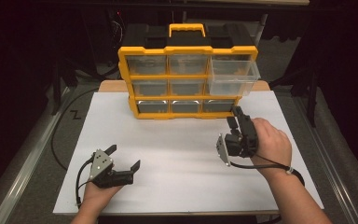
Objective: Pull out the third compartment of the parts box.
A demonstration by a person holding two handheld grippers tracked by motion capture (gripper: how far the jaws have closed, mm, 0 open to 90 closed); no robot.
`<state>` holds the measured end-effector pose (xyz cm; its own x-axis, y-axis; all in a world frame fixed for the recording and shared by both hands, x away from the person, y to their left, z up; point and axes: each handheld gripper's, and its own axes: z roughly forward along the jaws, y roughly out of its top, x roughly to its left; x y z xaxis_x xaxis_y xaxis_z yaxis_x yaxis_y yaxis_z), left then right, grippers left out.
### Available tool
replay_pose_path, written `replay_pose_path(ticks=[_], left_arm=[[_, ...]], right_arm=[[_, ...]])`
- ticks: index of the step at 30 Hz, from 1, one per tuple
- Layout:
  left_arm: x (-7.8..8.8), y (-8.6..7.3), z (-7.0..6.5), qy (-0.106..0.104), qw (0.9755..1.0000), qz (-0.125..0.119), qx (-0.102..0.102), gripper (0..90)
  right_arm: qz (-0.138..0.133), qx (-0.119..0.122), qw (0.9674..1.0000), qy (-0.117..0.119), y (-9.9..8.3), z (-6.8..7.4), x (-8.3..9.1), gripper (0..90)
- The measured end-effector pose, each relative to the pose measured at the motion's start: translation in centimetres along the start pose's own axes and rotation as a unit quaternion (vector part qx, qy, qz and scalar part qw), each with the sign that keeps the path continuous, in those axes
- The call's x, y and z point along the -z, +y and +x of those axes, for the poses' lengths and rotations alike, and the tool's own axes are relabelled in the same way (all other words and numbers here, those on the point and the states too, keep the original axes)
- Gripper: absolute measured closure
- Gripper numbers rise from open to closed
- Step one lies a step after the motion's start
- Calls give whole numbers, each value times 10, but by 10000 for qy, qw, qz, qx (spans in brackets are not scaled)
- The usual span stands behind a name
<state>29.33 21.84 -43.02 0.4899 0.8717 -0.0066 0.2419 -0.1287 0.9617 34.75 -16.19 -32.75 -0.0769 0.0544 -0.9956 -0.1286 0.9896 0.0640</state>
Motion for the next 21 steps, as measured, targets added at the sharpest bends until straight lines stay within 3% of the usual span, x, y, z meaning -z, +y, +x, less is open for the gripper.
replay_pose_path(ticks=[4,7,9,15,19,21], left_arm=[[0,-1,2,44,10000,10,30,5],[1,-1,3,73,10000,1,58,5],[1,-1,4,79,10000,1,52,5],[0,-1,6,83,9999,-32,81,5],[-1,-1,6,63,10000,-6,68,5],[-1,-1,5,45,10000,5,23,5]], right_arm=[[10,59,9998,184,-4,23,3,506],[45,-45,9994,345,-7,42,7,498],[39,32,9991,428,-9,53,8,494],[174,-54,9974,702,-21,88,16,477],[272,-261,9947,958,-34,101,21,453],[295,-207,9942,1013,-40,104,24,402]])
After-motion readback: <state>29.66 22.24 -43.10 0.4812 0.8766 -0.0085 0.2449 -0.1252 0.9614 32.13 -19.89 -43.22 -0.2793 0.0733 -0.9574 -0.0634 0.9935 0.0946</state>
